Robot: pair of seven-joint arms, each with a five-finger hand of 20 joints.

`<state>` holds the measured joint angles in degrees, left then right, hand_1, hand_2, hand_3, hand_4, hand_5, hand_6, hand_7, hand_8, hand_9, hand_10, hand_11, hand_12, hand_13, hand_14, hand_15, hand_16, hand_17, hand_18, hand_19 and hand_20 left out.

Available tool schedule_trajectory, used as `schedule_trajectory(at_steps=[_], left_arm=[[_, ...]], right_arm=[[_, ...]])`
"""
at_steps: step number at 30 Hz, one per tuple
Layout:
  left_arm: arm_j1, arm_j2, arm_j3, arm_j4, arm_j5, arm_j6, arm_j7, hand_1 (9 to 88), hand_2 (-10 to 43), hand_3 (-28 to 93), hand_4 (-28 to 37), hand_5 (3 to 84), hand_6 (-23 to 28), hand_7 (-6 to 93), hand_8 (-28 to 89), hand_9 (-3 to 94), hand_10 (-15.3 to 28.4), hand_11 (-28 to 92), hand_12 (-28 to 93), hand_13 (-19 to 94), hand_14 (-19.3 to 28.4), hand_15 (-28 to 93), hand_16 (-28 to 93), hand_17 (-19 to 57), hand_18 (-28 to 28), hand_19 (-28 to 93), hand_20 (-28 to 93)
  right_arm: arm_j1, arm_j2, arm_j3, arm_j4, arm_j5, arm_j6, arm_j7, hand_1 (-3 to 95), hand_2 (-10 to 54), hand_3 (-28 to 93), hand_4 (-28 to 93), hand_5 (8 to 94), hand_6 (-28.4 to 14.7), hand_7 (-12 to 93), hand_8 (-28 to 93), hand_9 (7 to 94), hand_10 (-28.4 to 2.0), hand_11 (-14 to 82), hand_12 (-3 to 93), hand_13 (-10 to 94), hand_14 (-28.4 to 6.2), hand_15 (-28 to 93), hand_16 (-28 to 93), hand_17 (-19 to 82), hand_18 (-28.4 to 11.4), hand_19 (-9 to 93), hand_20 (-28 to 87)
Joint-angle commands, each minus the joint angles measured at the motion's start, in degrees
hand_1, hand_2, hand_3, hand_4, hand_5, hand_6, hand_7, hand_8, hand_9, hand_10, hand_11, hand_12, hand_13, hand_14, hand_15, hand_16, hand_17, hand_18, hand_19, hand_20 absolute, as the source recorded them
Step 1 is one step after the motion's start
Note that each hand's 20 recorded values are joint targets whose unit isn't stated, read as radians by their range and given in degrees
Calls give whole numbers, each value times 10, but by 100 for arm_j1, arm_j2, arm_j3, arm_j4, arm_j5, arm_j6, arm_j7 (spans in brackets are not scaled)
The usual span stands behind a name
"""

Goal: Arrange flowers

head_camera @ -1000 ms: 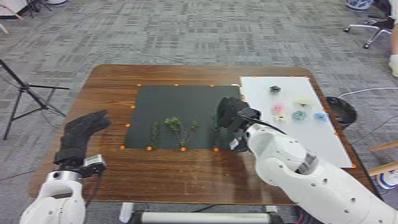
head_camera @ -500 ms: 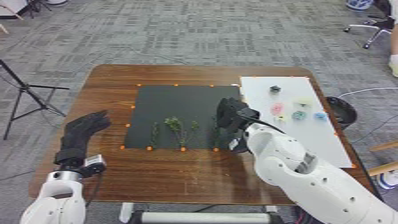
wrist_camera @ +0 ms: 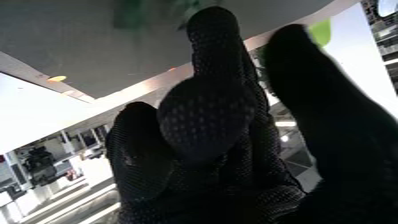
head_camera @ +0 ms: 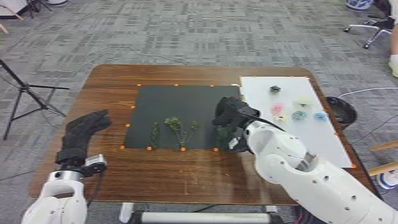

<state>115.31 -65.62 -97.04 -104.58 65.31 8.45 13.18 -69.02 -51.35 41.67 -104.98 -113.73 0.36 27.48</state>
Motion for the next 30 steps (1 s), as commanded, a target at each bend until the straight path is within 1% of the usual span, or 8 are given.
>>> schedule_trajectory(at_steps=[1, 4, 6, 8, 18, 20, 24, 30], left_arm=[[37, -35, 7, -5, -25, 20, 13, 250, 40, 682, -283, 533, 34, 143, -65, 528, 151, 229, 134, 428, 197, 255, 17, 73, 145, 173, 217], [48, -34, 8, -12, -21, 13, 10, 250, 40, 681, -283, 533, 33, 143, -66, 528, 151, 228, 134, 428, 197, 255, 16, 72, 146, 174, 218], [38, -28, 12, -12, -18, 9, 9, 251, 40, 681, -283, 533, 33, 144, -66, 528, 151, 229, 134, 428, 197, 256, 16, 72, 146, 174, 217], [46, -19, 3, -23, -11, 3, -7, 251, 40, 682, -282, 533, 33, 144, -66, 528, 151, 229, 134, 428, 197, 256, 16, 72, 147, 174, 217], [67, 16, -19, -38, -10, -16, -32, 250, 40, 681, -283, 533, 34, 142, -66, 528, 151, 228, 134, 428, 197, 256, 16, 72, 147, 174, 218], [72, 21, -18, -51, -12, -11, -33, 250, 40, 682, -283, 533, 34, 143, -65, 528, 151, 228, 134, 428, 197, 256, 16, 71, 147, 174, 218], [11, 25, 9, -16, 11, -59, -57, 250, 40, 682, -283, 533, 33, 143, -66, 527, 151, 228, 134, 428, 197, 256, 16, 71, 147, 174, 218], [-29, 17, 13, -5, 2, -41, -14, 251, 40, 682, -283, 533, 33, 144, -66, 528, 151, 228, 134, 428, 197, 257, 16, 70, 148, 175, 218]], right_arm=[[-30, 2, 155, -124, 67, -14, 0, 410, -95, 612, -37, 677, -37, 200, -29, 837, -133, 203, 207, 924, -27, 492, 380, 633, -117, 932, 483], [-150, 57, 343, -261, 248, 184, -20, 356, -95, 606, -39, 672, -37, 195, -51, 829, -137, 201, 208, 924, -30, 489, 381, 632, -121, 932, 484], [-310, 145, 574, -426, 324, 169, 2, 275, -51, 606, -47, 679, -41, 195, -49, 824, -143, 196, 209, 922, -38, 489, 381, 628, -128, 932, 489], [-515, 259, 821, -593, 397, 98, 40, 252, -18, 595, -52, 710, -44, 219, -43, 824, -152, 188, 208, 920, -42, 490, 380, 622, -136, 932, 495], [-1375, 619, 1380, -876, 756, -139, 240, 224, 48, 553, -64, 744, -55, 224, -45, 835, -173, 164, 199, 919, -53, 492, 374, 620, -146, 932, 506], [-1403, 592, 1360, -837, 831, -204, 264, 216, 60, 540, -65, 749, -54, 220, -46, 837, -175, 161, 199, 919, -54, 492, 373, 621, -148, 932, 507], [-1355, 449, 1347, -760, 1035, -577, 371, 209, 84, 511, -73, 760, -50, 210, -51, 840, -176, 154, 192, 924, -60, 491, 368, 622, -148, 932, 504], [-998, 228, 1050, -552, 994, -618, 348, 203, 100, 490, -72, 772, -49, 176, -62, 841, -176, 140, 180, 926, -64, 493, 366, 624, -153, 932, 503]])
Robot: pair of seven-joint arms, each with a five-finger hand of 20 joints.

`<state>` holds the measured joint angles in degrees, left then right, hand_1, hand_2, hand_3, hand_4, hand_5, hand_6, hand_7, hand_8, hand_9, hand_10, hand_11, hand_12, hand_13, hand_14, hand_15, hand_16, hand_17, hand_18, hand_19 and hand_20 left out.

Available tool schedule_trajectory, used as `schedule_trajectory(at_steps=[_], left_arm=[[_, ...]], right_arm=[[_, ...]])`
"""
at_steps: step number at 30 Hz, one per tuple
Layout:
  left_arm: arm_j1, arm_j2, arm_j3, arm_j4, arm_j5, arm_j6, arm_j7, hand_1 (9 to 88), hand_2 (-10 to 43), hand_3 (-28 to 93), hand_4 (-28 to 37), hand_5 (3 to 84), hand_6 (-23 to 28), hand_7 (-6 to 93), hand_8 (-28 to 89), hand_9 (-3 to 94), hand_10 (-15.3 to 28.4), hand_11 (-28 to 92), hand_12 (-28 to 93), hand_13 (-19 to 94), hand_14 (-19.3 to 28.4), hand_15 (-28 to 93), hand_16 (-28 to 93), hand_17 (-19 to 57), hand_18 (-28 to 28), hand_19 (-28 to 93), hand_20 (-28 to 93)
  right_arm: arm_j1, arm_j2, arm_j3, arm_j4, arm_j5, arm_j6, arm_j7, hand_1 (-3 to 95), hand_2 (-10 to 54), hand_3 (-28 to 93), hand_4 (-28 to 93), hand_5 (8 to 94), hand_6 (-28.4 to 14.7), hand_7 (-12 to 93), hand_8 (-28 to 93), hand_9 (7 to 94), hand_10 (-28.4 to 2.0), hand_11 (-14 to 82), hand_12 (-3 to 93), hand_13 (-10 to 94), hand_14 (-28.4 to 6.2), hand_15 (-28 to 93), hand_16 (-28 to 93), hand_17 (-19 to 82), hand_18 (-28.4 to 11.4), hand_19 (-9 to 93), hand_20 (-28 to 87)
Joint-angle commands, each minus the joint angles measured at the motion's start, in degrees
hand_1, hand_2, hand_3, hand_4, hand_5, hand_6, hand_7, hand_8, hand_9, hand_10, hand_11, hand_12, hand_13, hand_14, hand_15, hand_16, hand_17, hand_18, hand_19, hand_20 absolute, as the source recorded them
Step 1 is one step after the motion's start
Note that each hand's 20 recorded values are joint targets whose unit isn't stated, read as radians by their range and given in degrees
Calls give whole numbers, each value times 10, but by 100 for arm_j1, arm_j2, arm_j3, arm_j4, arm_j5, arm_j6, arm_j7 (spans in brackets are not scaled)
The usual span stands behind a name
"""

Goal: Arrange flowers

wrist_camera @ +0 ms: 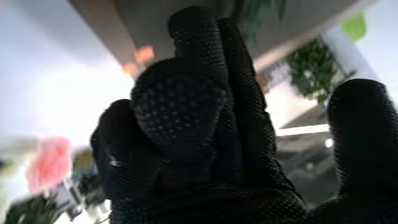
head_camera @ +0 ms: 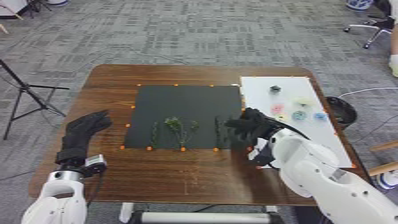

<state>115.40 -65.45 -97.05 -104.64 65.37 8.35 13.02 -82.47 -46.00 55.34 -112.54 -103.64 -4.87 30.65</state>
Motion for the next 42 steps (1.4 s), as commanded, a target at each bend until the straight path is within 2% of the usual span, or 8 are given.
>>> schedule_trajectory(at_steps=[1, 9, 17, 23, 27, 33, 38, 42], left_arm=[[-45, -1, 22, 4, -3, -27, 12, 251, 40, 681, -283, 533, 33, 144, -66, 528, 151, 228, 134, 428, 197, 257, 16, 70, 148, 175, 218], [-55, -38, 79, 11, -9, -30, 30, 251, 41, 681, -283, 533, 33, 144, -66, 528, 152, 228, 134, 428, 197, 256, 16, 70, 148, 175, 217], [38, -53, 18, -31, -54, 28, 49, 251, 41, 680, -283, 532, 34, 142, -66, 528, 150, 228, 134, 428, 196, 256, 16, 70, 148, 174, 216], [13, -55, 30, -16, -43, 20, 44, 251, 40, 680, -283, 532, 34, 142, -65, 528, 151, 229, 135, 428, 196, 256, 16, 70, 148, 174, 216], [8, -57, 30, -19, -48, 15, 42, 251, 41, 680, -283, 532, 33, 144, -65, 528, 151, 228, 134, 428, 197, 256, 16, 70, 148, 174, 217], [-25, -73, 59, -3, -44, -4, 72, 251, 41, 680, -283, 533, 34, 143, -66, 528, 151, 228, 134, 428, 197, 256, 16, 70, 148, 174, 217], [-27, -74, 57, -8, -46, -12, 72, 251, 41, 681, -283, 532, 35, 143, -66, 528, 151, 229, 134, 428, 196, 256, 16, 69, 149, 174, 217], [-4, -79, 39, -12, -56, -1, 78, 251, 41, 681, -283, 533, 33, 143, -66, 528, 151, 229, 134, 428, 197, 256, 16, 69, 149, 175, 217]], right_arm=[[409, -341, -362, 234, -14, -77, 24, 202, 100, 489, -72, 770, -49, 170, -63, 840, -176, 139, 180, 926, -64, 493, 366, 624, -152, 932, 503], [693, -471, -593, 350, -101, -75, 18, 208, 98, 493, -65, 764, -50, 157, -54, 832, -178, 135, 180, 925, -63, 491, 367, 622, -153, 932, 503], [641, -349, -468, 261, -213, -113, 17, 214, 89, 501, -61, 763, -51, 161, -50, 832, -179, 137, 184, 925, -63, 490, 368, 620, -154, 932, 501], [539, -230, -365, -16, -233, 490, -262, 220, 81, 514, -57, 766, -48, 177, -46, 842, -175, 153, 193, 923, -61, 494, 369, 621, -154, 932, 503], [506, -235, -399, -114, 787, 713, -760, 222, 80, 524, -59, 766, -45, 183, -46, 840, -174, 155, 195, 922, -61, 499, 370, 619, -153, 932, 510], [561, -385, -383, 52, 1451, -357, -1500, 222, 115, 539, -92, 682, -45, 131, -56, 727, -162, 96, 150, 903, -65, 510, 359, 596, -156, 932, 522], [646, -414, -450, 159, 1375, -923, -1640, 226, 145, 512, -98, 629, -51, 102, -56, 663, -148, 84, 124, 904, -65, 523, 337, 594, -160, 932, 531], [720, -424, -524, 211, 1029, -1277, -1633, 223, 151, 502, -98, 609, -53, 86, -57, 632, -149, 78, 108, 903, -63, 547, 325, 599, -164, 932, 553]])
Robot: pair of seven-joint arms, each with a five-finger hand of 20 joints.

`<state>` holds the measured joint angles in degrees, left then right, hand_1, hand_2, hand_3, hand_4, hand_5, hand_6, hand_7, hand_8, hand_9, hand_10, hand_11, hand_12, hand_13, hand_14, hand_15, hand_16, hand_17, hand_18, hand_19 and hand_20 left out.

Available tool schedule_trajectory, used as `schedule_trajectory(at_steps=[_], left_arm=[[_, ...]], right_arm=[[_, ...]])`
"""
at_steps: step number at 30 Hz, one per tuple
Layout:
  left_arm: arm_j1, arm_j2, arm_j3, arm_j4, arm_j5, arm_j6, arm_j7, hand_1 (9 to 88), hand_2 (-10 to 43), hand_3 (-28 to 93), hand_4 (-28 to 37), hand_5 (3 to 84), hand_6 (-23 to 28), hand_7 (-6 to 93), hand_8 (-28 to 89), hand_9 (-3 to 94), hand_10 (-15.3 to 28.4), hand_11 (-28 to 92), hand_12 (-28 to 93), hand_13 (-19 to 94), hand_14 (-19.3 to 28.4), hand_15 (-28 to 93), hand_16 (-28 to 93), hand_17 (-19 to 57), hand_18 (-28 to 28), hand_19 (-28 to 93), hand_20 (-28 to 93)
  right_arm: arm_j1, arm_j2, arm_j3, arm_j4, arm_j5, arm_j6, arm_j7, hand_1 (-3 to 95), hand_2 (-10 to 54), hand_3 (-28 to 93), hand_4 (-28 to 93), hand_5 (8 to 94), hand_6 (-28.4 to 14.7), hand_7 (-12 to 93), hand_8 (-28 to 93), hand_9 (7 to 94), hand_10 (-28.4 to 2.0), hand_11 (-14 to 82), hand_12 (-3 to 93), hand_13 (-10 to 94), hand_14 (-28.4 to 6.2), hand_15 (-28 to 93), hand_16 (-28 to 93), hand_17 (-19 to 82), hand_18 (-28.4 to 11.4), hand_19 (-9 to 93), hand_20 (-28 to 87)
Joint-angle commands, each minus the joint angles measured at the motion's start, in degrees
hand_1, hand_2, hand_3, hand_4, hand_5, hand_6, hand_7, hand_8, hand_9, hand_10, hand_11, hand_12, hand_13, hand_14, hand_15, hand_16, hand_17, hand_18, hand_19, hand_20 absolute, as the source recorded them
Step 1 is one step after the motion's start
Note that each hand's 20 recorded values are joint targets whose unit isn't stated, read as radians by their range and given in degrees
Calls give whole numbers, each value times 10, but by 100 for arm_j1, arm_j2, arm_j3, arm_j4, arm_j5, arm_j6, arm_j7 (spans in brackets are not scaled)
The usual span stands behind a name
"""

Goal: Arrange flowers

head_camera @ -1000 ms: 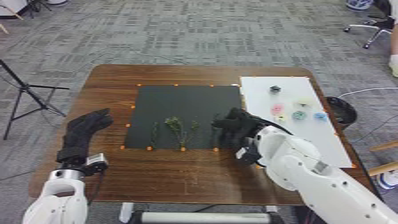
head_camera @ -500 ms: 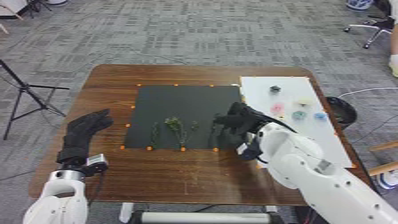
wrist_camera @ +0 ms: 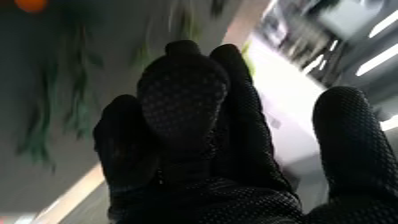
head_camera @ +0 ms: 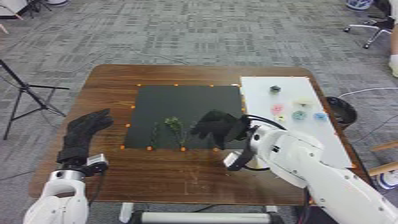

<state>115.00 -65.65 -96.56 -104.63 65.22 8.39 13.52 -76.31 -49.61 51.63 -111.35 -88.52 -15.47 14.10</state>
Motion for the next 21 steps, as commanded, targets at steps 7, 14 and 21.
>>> schedule_trajectory(at_steps=[7, 14, 21], left_arm=[[-1, -70, 18, 5, -31, -4, 9, 250, 40, 682, -283, 532, 33, 143, -66, 528, 151, 228, 134, 428, 197, 257, 16, 69, 149, 175, 217], [28, -62, -2, -6, -34, -4, -20, 249, 41, 681, -283, 533, 34, 143, -66, 528, 151, 228, 134, 427, 197, 256, 16, 69, 148, 175, 216], [70, -60, -28, -28, -27, -24, -47, 250, 41, 681, -283, 533, 34, 143, -66, 527, 151, 228, 134, 428, 197, 256, 17, 69, 149, 176, 216]], right_arm=[[113, -71, -179, 174, -995, -330, 6, 214, 151, 505, -97, 579, -60, 71, -57, 587, -146, 70, 89, 903, -63, 564, 313, 604, -169, 932, 573], [10, -17, -142, 215, -1336, -514, 6, 210, 147, 514, -99, 577, -58, 73, -56, 588, -147, 73, 87, 901, -64, 577, 307, 606, -170, 932, 583], [-119, 71, 4, 206, -1348, -627, 81, 211, 140, 517, -97, 586, -54, 78, -56, 603, -145, 77, 90, 901, -65, 585, 304, 607, -171, 932, 590]])
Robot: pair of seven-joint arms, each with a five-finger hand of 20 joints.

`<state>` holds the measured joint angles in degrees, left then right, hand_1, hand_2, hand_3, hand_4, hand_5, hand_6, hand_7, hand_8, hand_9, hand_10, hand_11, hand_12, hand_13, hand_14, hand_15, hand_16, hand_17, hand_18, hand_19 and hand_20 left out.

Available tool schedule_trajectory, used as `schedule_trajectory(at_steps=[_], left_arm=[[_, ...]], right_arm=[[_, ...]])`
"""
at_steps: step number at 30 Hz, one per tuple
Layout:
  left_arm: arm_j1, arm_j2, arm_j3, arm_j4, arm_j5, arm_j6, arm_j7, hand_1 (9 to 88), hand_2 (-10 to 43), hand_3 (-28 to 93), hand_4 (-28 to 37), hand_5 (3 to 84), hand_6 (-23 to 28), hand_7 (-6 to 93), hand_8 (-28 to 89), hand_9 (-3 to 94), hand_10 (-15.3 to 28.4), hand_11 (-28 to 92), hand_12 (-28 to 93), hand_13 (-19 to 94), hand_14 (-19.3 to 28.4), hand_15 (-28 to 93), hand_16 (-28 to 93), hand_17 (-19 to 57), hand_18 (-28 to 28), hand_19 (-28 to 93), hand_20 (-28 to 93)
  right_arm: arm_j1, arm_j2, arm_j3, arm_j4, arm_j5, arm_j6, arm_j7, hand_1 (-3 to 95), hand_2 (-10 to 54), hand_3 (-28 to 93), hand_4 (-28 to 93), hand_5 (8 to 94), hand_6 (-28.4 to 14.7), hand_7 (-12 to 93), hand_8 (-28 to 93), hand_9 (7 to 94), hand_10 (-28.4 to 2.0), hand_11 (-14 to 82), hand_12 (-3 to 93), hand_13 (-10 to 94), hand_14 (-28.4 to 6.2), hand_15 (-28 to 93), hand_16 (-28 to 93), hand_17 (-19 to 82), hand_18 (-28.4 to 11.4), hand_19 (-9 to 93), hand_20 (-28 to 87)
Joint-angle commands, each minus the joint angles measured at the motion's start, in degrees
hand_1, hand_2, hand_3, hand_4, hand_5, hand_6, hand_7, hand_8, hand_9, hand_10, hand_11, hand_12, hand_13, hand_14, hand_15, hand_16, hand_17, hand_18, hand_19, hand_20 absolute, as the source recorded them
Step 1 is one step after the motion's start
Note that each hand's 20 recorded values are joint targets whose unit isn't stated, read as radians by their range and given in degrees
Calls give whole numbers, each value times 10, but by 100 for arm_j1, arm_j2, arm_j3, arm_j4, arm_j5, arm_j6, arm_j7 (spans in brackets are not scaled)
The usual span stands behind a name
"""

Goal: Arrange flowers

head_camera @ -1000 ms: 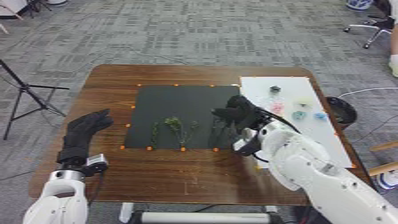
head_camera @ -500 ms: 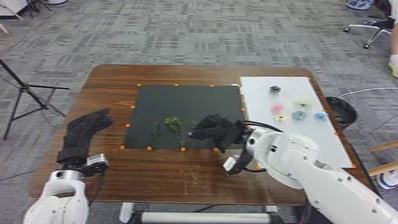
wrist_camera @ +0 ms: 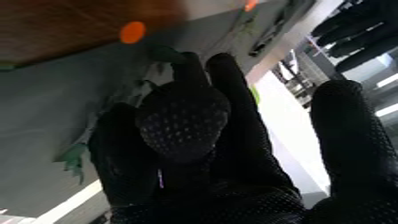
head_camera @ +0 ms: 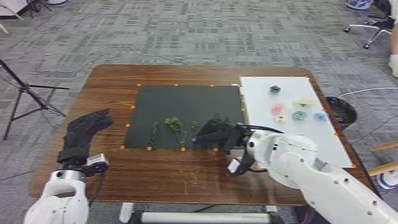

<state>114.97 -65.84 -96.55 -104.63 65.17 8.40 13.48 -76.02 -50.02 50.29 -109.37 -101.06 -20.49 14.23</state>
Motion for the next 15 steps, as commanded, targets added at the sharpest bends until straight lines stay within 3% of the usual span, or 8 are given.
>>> schedule_trajectory(at_steps=[1, 15], left_arm=[[80, -39, -35, -30, -19, -32, -49, 250, 41, 681, -283, 533, 34, 143, -66, 527, 151, 228, 135, 428, 197, 256, 17, 69, 149, 176, 216], [39, -32, -8, -17, -19, -20, -40, 251, 39, 682, -282, 532, 33, 144, -66, 528, 151, 229, 135, 428, 197, 255, 16, 68, 149, 177, 217]], right_arm=[[-158, 114, 159, 8, -90, -126, 79, 211, 138, 518, -96, 587, -54, 79, -56, 604, -145, 77, 90, 901, -64, 585, 303, 607, -172, 932, 590], [-208, 150, 309, -62, 203, -88, 117, 207, 127, 532, -97, 596, -54, 82, -57, 613, -145, 78, 96, 902, -62, 587, 300, 609, -173, 932, 594]])
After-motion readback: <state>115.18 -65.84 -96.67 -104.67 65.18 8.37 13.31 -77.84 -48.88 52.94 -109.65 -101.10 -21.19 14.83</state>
